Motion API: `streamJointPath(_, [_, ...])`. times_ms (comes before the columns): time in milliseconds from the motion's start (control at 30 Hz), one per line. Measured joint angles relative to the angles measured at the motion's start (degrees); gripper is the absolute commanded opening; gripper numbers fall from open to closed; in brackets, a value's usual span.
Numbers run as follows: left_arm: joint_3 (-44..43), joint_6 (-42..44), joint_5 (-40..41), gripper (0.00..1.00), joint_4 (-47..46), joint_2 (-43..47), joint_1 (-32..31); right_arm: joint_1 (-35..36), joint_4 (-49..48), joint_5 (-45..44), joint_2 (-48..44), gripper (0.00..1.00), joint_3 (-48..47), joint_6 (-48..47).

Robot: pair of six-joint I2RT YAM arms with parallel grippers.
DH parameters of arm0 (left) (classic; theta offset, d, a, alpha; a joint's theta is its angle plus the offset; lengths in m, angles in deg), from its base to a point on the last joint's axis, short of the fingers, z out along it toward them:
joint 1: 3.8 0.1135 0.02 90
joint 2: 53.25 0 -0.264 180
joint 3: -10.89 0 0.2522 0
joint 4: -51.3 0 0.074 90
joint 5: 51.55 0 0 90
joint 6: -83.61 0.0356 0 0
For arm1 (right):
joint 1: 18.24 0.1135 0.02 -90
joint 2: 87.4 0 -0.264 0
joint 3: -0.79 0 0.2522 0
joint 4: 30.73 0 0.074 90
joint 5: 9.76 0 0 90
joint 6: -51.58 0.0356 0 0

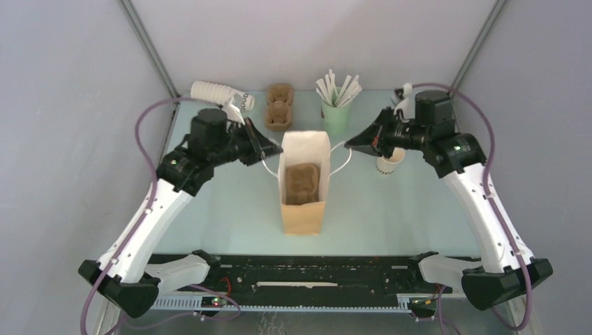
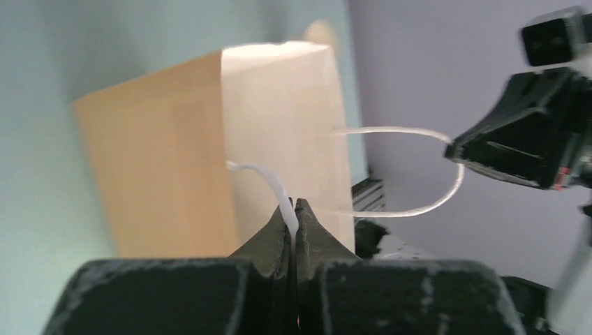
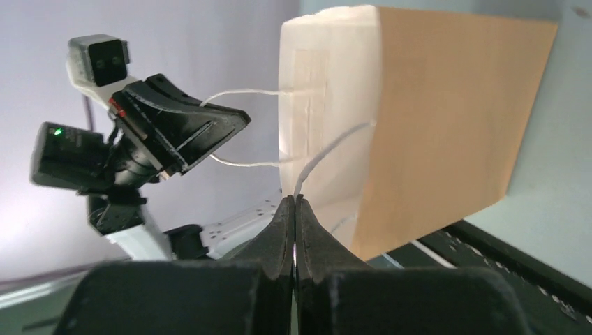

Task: Pack the takeout coffee

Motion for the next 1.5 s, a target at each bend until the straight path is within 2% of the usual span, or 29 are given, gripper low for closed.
streamJointPath(100, [8.68,-0.2,0.46,0.0,1.22,0.0,0.59,0.09,-0.48,-1.18,0.0,0.0,9.53,-0.24])
streamJointPath(233, [8.9,1.25,1.11,0.0,4.74,-3.52,1.53,1.07,-0.76,-2.25,2.71,0.0,12.07,-0.26])
streamJointPath(300, [6.54,2.36,1.31,0.0,6.25,-3.96,1.73,1.4,-2.14,-2.19,2.14,0.0,11.72,-0.28])
streamJointPath(400, [-1.57,4.9,1.57,0.0,7.52,-4.48,1.75,2.05,-5.03,-1.51,0.83,0.0,10.91,-0.44])
streamJointPath(567, [-12.87,9.9,2.01,0.0,6.1,-4.74,1.75,6.75,-10.8,-1.64,-0.04,0.0,9.9,-2.82])
streamJointPath(767, [-14.88,14.88,-1.42,0.0,3.32,-7.63,1.75,15.15,-15.37,-3.96,1.53,0.0,10.58,-10.4])
streamJointPath(967, [-7.02,18.38,-4.94,0.0,1.7,-9.38,1.75,21.0,-16.41,-6.16,4.79,0.0,15.41,-17.0])
streamJointPath(1200, [4.07,19.02,-6.91,0.0,2.43,-5.16,1.75,25.07,-15.91,-6.73,6.19,0.0,20.44,-21.99])
streamJointPath(1500, [3.93,15.04,-5.66,0.0,3.02,-0.72,1.75,24.06,-14.62,-6.38,5.11,0.0,20.39,-25.94])
